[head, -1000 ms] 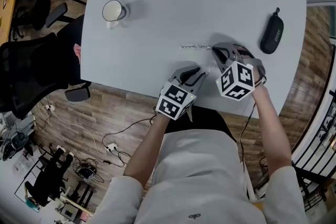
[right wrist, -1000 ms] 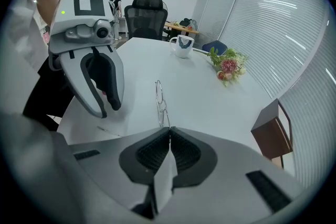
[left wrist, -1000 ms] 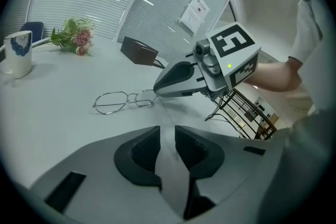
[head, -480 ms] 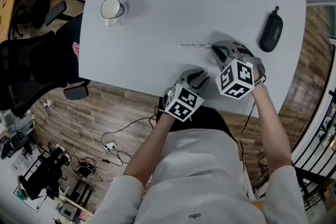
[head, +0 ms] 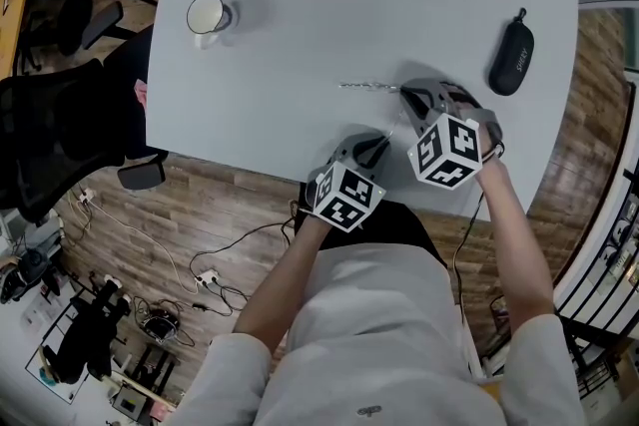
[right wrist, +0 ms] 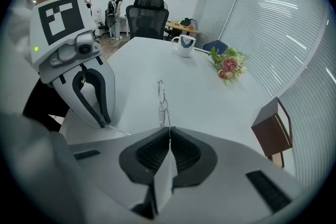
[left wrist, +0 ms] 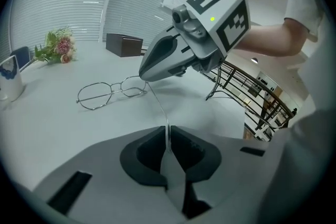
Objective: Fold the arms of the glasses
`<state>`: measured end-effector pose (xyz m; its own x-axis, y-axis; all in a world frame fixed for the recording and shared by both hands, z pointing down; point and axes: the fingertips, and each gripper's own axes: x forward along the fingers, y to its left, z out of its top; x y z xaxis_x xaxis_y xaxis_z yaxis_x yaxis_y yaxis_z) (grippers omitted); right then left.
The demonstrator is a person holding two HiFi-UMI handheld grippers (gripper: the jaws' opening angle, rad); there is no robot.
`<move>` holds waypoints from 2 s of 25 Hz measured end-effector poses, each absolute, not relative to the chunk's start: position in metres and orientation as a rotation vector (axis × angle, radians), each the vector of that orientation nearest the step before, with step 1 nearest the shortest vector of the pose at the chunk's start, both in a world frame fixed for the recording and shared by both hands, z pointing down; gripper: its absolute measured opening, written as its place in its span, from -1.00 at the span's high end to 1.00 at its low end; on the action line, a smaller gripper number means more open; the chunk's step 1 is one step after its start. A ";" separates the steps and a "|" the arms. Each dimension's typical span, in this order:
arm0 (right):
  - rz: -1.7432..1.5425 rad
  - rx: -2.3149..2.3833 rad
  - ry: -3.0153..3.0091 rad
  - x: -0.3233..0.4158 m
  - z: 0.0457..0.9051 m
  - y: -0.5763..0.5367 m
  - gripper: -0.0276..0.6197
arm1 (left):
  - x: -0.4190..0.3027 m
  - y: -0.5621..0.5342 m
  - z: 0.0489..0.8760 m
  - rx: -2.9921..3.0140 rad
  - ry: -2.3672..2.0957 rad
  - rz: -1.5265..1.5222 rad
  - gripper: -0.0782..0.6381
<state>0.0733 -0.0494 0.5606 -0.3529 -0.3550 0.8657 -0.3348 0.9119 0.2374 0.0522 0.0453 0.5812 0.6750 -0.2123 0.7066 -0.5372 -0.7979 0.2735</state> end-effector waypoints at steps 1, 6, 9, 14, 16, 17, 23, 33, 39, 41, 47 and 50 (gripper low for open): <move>-0.021 0.503 -1.965 0.074 0.560 -0.049 0.87 | 0.051 0.046 0.581 2.425 -0.583 0.939 0.67; -0.017 0.497 -1.971 0.072 0.561 -0.042 0.86 | 0.042 0.048 0.581 2.416 -0.593 0.934 0.69; -0.021 0.483 -1.975 0.072 0.561 -0.040 0.86 | 0.035 0.047 0.581 2.413 -0.597 0.944 0.69; -0.026 0.463 -1.976 0.068 0.562 -0.039 0.86 | 0.025 0.042 0.582 2.418 -0.595 0.969 0.69; -0.024 0.449 -1.979 0.066 0.561 -0.038 0.87 | 0.022 0.041 0.581 2.420 -0.594 0.972 0.69; -0.026 0.440 -1.979 0.065 0.561 -0.036 0.87 | 0.021 0.041 0.580 2.421 -0.598 0.970 0.69; -0.040 0.426 -1.969 0.065 0.562 -0.034 0.88 | 0.011 0.031 0.577 2.418 -0.637 0.960 0.69; -0.050 0.420 -1.975 0.060 0.562 -0.029 0.88 | -0.008 0.017 0.583 2.333 -0.736 0.971 0.62; -0.045 0.418 -1.975 0.058 0.561 -0.026 0.88 | -0.016 0.012 0.583 2.293 -0.790 0.990 0.58; -0.047 0.415 -1.978 0.057 0.561 -0.024 0.88 | -0.018 0.010 0.582 2.285 -0.808 0.997 0.58; -0.049 0.404 -1.987 0.056 0.562 -0.017 0.88 | -0.027 0.004 0.583 2.239 -0.889 1.005 0.55; -0.048 0.393 -1.987 0.054 0.562 -0.013 0.88 | -0.035 -0.001 0.582 2.207 -0.959 0.992 0.55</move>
